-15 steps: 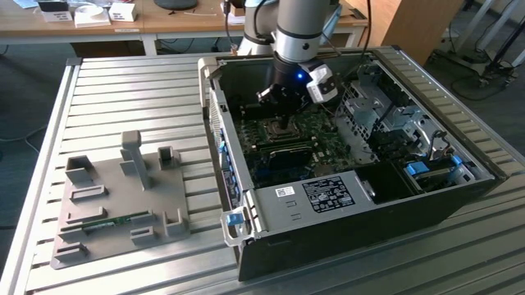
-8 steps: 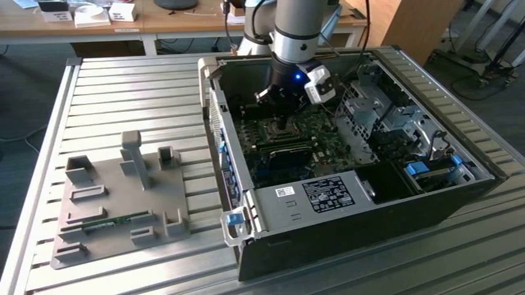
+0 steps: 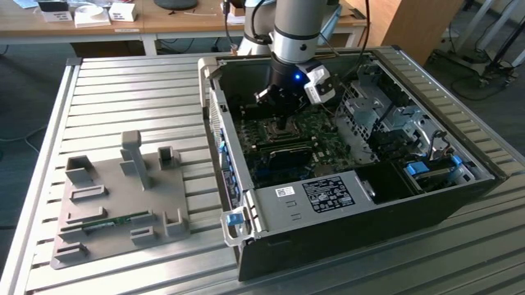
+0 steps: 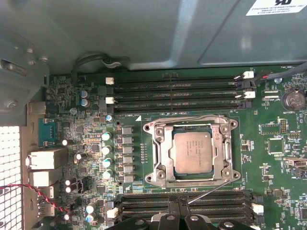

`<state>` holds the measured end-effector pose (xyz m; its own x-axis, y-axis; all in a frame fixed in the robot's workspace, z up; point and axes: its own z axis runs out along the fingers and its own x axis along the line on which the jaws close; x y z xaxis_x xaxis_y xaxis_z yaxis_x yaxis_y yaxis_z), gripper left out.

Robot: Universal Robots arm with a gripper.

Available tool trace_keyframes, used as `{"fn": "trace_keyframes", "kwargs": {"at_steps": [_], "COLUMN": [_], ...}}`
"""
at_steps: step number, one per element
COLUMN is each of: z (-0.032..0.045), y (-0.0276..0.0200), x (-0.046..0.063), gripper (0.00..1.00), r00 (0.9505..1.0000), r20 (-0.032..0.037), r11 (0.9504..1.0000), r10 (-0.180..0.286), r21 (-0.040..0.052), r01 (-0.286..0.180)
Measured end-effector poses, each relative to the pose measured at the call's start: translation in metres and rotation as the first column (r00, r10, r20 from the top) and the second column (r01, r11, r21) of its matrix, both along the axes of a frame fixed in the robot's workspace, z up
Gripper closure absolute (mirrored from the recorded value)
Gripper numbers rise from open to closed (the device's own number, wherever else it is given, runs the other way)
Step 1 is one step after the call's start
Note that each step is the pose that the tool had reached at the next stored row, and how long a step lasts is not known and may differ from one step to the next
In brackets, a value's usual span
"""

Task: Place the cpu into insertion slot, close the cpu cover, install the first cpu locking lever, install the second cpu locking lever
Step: 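Install the second cpu locking lever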

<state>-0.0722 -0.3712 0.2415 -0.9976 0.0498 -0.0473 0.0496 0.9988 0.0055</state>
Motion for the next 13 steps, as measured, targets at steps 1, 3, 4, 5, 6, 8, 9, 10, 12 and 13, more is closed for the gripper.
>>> {"fn": "trace_keyframes", "kwargs": {"at_steps": [1,3,4,5,6,8,9,10,12,13], "z": [-0.0002,-0.0005,-0.0007,-0.0008,-0.0009,-0.0010,-0.0011,-0.0015,-0.0024,-0.0029], "y": [0.0000,0.0001,0.0002,0.0002,0.0003,0.0004,0.0004,0.0004,0.0005,0.0004], "x": [0.0000,0.0000,0.0000,0.0000,0.0000,0.0000,0.0000,0.0000,0.0000,0.0000], "gripper": [0.90,0.90,0.90,0.90,0.90,0.90,0.90,0.90,0.90,0.90], "r00": [1.0000,1.0000,1.0000,1.0000,1.0000,1.0000,1.0000,1.0000,1.0000,1.0000], "r20": [0.0000,-0.0001,-0.0001,-0.0001,0.0000,-0.0001,0.0000,0.0001,0.0001,0.0000], "r11": [1.0000,1.0000,1.0000,1.0000,1.0000,1.0000,1.0000,1.0000,1.0000,1.0000], "r10": [0.000,0.000,0.000,0.000,0.000,0.000,0.000,0.000,0.000,0.000], "r21": [-0.0001,-0.0001,-0.0001,-0.0001,-0.0001,-0.0002,-0.0001,0.0001,0.0002,-0.0001], "r01": [0.000,0.000,0.000,0.000,0.000,0.000,0.000,0.000,0.000,0.000]}}
